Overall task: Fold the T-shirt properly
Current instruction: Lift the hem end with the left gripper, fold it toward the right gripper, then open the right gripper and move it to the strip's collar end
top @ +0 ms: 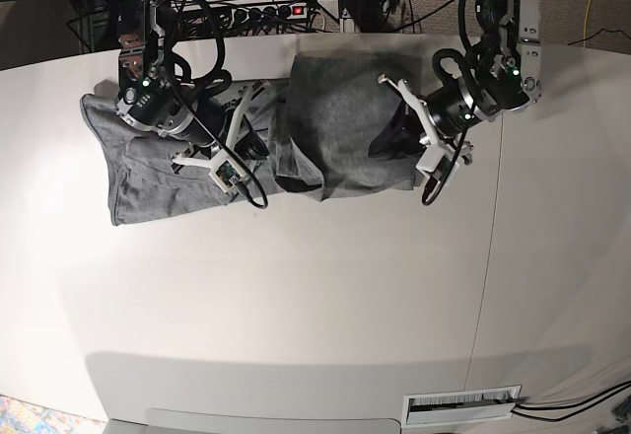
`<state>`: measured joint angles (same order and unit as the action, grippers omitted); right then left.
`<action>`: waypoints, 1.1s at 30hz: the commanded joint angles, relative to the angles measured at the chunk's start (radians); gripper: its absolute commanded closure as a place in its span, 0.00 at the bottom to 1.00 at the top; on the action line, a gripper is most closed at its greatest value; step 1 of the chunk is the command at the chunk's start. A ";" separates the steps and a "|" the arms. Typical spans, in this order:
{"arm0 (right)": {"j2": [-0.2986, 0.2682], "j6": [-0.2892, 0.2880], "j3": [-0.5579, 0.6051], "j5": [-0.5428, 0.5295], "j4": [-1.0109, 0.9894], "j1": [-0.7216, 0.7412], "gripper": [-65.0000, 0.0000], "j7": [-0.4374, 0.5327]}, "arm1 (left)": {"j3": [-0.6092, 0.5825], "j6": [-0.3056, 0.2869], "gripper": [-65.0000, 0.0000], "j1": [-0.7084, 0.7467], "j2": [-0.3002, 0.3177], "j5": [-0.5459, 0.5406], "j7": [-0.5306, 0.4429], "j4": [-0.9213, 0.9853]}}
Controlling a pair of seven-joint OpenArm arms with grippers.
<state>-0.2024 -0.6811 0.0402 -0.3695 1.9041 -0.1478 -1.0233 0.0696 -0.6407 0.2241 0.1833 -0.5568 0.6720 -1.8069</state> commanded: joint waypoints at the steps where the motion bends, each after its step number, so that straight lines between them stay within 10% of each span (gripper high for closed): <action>1: -0.008 -0.003 -0.007 -0.014 0.022 0.010 1.00 0.013 | -0.013 -0.007 1.00 -0.008 -0.003 -0.018 -0.027 -0.006; 12: -0.049 -0.003 -0.323 -0.103 0.023 0.005 1.00 -0.057 | -0.080 0.137 1.00 -0.018 0.032 0.368 -0.228 0.201; 19: -0.167 -0.003 -0.492 -0.144 0.023 -0.059 0.60 -0.030 | -0.080 0.148 1.00 -0.026 0.138 0.370 -0.225 0.211; 33: -0.180 -0.003 -0.617 -0.323 0.019 -0.074 0.60 -0.027 | -0.080 0.116 1.00 -0.014 0.295 0.288 -0.163 0.211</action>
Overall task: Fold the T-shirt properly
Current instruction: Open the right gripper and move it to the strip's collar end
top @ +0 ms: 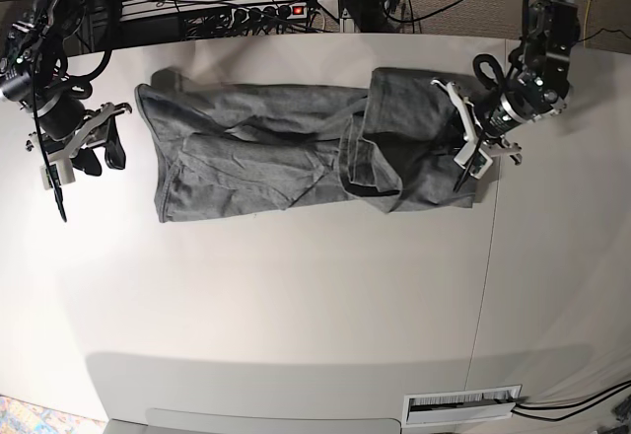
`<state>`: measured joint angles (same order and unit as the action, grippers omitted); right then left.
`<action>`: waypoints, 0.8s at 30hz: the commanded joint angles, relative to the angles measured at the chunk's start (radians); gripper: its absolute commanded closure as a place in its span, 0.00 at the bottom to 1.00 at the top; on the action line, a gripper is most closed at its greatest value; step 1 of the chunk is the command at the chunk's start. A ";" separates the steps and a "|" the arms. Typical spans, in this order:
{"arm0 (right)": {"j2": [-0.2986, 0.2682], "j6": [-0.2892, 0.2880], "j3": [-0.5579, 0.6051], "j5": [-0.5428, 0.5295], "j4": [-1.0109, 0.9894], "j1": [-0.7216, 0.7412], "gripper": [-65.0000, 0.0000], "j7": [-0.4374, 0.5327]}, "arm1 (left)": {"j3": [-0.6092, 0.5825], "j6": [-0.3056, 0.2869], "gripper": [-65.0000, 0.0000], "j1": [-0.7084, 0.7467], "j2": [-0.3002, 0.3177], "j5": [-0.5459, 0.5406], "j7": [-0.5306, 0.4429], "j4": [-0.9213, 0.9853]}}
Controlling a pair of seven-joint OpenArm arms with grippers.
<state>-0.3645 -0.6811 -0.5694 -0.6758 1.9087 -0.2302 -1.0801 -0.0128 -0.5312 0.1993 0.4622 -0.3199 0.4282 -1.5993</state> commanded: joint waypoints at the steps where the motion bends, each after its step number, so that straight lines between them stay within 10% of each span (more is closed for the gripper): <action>1: -0.017 -0.003 -0.008 -0.016 0.014 0.009 0.60 0.026 | 0.002 -0.005 1.00 0.018 0.025 0.045 0.080 0.003; 24: -0.015 -0.007 0.150 -0.132 -0.311 0.210 0.60 -0.032 | 0.002 -0.110 1.00 0.117 0.128 -0.051 0.125 0.003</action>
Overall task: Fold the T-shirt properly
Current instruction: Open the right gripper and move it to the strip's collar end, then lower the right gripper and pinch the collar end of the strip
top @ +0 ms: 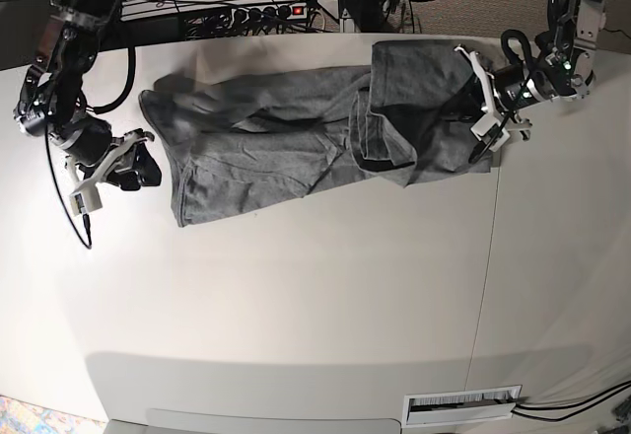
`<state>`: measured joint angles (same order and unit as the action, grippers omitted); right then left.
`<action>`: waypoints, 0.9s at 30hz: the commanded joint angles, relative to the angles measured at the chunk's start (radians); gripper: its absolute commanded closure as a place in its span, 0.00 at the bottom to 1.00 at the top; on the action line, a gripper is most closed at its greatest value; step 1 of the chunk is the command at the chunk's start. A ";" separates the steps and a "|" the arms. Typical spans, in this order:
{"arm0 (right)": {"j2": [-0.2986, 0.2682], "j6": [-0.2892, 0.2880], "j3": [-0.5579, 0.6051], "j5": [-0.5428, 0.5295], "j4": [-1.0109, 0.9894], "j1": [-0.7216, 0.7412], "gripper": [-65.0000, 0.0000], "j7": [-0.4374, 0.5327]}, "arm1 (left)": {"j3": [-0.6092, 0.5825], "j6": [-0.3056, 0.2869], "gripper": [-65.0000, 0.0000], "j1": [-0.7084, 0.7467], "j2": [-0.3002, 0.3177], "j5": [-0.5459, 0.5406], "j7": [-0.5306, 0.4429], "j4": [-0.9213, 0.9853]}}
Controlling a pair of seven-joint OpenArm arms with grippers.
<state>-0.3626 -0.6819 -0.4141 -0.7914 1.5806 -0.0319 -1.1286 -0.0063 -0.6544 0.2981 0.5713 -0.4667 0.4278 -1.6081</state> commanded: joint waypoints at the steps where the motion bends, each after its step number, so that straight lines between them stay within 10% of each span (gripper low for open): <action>1: -0.017 -0.006 -0.004 -0.046 -0.021 0.029 0.59 -0.003 | -0.005 0.013 1.00 0.018 0.019 0.096 0.125 0.012; 10: -0.017 -0.016 -0.004 -0.301 -0.332 0.137 0.55 -0.167 | -0.005 0.012 1.00 0.018 0.019 0.116 0.117 0.012; 27: -0.014 -0.016 0.245 -0.281 -0.348 0.151 0.55 -0.206 | -0.005 0.002 1.00 0.018 0.019 0.153 0.071 0.012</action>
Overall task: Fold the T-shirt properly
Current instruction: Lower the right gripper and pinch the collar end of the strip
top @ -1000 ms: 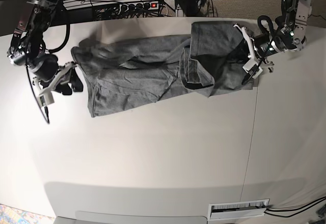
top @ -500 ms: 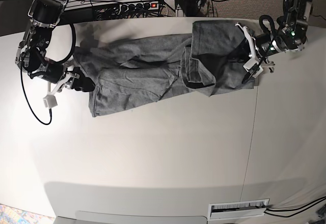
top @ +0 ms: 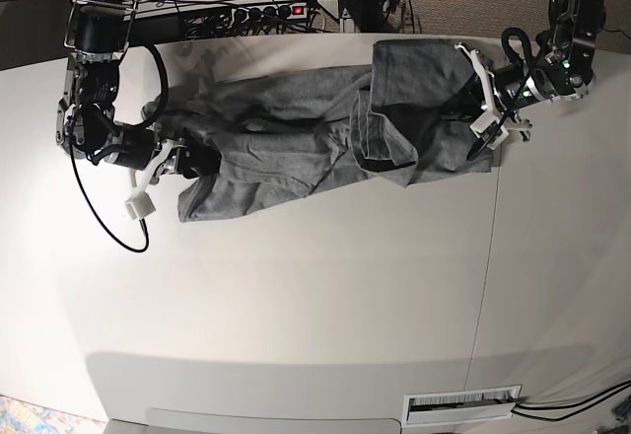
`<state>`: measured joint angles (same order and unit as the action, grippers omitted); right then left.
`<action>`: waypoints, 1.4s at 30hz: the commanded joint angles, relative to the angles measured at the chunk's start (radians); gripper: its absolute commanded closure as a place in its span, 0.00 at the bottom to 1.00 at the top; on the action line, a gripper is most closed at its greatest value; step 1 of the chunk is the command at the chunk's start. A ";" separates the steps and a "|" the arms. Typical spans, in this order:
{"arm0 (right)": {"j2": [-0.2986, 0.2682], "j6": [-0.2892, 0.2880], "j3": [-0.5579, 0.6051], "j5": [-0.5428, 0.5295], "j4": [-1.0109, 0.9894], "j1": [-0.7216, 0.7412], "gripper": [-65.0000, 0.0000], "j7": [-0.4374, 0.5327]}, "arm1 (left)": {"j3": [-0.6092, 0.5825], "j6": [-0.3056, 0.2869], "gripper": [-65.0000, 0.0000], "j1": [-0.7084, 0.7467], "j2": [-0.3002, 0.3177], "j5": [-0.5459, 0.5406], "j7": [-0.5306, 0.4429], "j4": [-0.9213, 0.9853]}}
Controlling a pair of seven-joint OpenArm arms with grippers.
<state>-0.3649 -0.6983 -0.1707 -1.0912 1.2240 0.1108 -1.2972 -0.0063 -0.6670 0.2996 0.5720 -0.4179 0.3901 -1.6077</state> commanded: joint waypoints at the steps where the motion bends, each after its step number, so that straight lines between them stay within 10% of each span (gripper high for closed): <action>1: -0.012 0.000 0.002 0.018 0.009 0.008 0.55 -0.051 | -0.005 0.014 1.00 0.016 0.018 0.104 0.108 0.012; 19: -0.121 0.000 -0.208 0.016 0.170 0.005 0.56 -0.099 | -0.005 0.014 1.00 0.016 0.019 0.104 0.099 0.012; 42: -0.109 0.000 -0.119 0.011 0.075 -0.014 0.56 -0.099 | -0.005 0.014 1.00 0.016 0.018 0.104 0.089 0.012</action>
<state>-0.4515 -0.6968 -0.2810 -1.0595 1.2842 0.0780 -1.4097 -0.0067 -0.6678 0.3012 0.5735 -0.4057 0.3744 -1.6077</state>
